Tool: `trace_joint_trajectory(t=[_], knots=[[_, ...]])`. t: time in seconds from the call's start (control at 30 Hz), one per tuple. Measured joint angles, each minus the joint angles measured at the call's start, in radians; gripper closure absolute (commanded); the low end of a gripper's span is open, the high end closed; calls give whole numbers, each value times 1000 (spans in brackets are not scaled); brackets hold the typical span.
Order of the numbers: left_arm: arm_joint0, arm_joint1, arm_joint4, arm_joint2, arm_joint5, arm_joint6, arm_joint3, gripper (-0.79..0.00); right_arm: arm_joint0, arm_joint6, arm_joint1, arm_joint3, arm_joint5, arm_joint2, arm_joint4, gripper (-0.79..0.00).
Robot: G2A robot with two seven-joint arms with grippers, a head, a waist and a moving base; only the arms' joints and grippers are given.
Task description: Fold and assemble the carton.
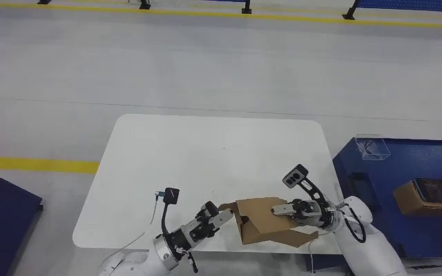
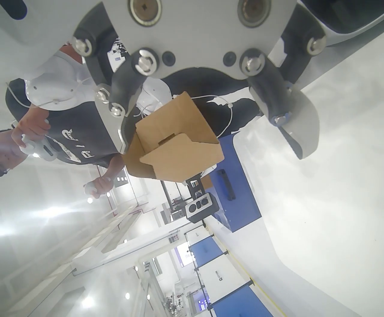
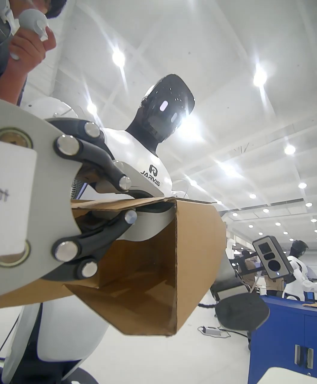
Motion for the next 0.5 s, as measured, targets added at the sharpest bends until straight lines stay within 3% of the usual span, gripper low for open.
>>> trace_joint_trajectory(t=[0.5], knots=[[6, -7, 67, 33, 3, 53, -20, -785, -16, -23, 2, -28, -33, 18, -71, 0]])
